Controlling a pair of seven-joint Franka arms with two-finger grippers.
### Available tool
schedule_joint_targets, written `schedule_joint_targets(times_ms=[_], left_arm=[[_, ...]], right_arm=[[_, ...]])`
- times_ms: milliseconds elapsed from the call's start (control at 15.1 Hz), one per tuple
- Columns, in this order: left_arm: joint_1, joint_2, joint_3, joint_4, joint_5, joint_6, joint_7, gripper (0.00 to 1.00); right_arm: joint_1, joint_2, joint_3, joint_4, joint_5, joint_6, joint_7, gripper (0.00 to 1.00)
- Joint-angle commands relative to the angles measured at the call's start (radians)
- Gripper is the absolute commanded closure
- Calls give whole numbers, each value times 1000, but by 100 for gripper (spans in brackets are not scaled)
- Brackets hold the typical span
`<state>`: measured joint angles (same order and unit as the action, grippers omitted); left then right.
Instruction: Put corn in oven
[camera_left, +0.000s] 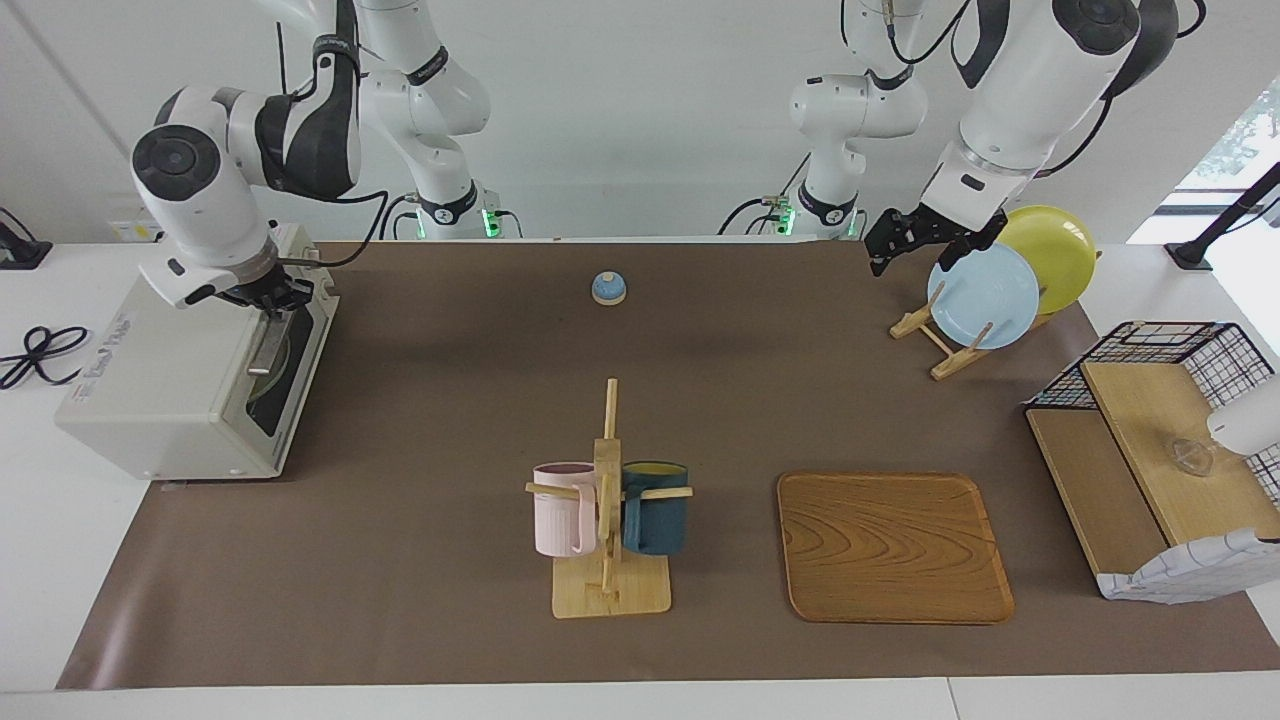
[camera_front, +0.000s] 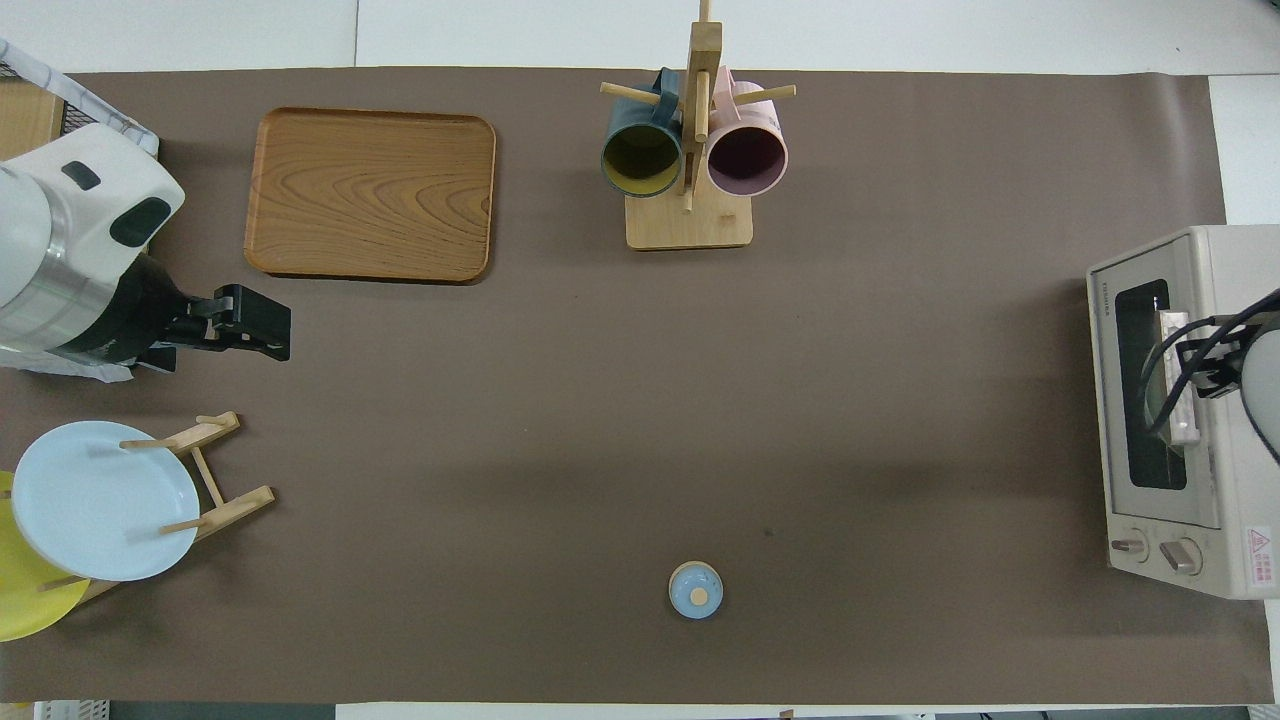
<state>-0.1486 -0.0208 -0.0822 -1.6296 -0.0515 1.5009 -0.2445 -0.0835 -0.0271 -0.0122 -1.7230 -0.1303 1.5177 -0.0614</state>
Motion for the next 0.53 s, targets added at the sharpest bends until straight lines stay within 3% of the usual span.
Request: schedule_joint_targets(times_ms=[0,66,464], left_arm=[[6,-7,1,4,-10,4,4,0],[6,-7,1,2,-10,4,4,0],[4,-7,1,2,-10,4,5,0]], right_arm=[[2,32,11,97,60,-57,-14,28],[14,32,11,97,84,-57,-11,0],[33,21,30,100,90,-71,-1,0]])
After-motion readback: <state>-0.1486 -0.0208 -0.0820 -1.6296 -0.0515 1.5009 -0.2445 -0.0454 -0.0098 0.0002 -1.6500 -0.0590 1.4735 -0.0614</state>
